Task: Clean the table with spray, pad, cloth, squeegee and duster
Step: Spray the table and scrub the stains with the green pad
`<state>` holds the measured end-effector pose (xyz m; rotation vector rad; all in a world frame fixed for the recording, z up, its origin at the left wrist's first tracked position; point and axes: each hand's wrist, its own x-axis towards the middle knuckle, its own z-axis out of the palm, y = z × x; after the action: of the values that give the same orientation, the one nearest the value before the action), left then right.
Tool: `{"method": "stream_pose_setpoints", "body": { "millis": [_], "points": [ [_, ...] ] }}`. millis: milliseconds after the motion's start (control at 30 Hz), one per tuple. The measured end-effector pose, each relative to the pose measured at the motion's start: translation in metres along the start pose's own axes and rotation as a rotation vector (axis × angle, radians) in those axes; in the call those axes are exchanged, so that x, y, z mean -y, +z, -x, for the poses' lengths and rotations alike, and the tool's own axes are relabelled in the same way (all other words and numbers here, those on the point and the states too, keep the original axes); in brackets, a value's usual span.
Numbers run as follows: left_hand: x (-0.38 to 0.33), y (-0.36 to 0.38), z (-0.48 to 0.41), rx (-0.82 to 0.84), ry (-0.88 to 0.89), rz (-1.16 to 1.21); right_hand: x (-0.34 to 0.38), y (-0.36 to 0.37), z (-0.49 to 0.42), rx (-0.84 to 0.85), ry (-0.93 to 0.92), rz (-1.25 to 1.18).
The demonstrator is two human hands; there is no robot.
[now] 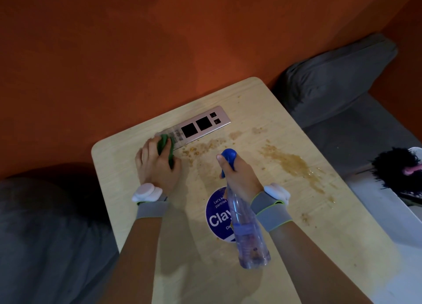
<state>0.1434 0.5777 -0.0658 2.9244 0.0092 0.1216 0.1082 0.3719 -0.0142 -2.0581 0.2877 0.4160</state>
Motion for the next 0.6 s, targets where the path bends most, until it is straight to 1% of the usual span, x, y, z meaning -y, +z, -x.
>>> {"method": "stream_pose_setpoints", "body": {
  "millis": [67, 133, 233, 367, 433, 533, 567, 600],
  "points": [
    [0.002, 0.006, 0.0, 0.054, 0.063, 0.022, -0.002, -0.001, 0.0, 0.002, 0.005, 0.004],
    [-0.005, 0.012, 0.004, 0.126, 0.035, 0.027, -0.004, -0.003, 0.0, -0.022, 0.017, 0.002],
    [-0.032, 0.015, 0.015, 0.151, -0.028, 0.022, -0.008, -0.007, -0.001, -0.061, 0.008, -0.055],
    [-0.063, 0.022, 0.018, 0.172, 0.01, 0.032, -0.02, -0.02, 0.002, -0.082, 0.028, -0.12],
    [-0.072, 0.025, 0.011, 0.217, 0.132, 0.066, -0.025, -0.027, 0.006, -0.105, 0.036, -0.12],
    [-0.079, 0.024, 0.002, 0.337, 0.506, 0.234, -0.033, -0.034, 0.012, -0.136, 0.065, -0.141],
    [-0.075, 0.023, -0.003, 0.368, 0.567, 0.28, -0.036, -0.036, 0.014, -0.13, 0.065, -0.154],
    [-0.068, 0.025, -0.011, 0.347, 0.582, 0.315, -0.041, -0.037, 0.015, -0.126, 0.065, -0.154]
  ]
}}
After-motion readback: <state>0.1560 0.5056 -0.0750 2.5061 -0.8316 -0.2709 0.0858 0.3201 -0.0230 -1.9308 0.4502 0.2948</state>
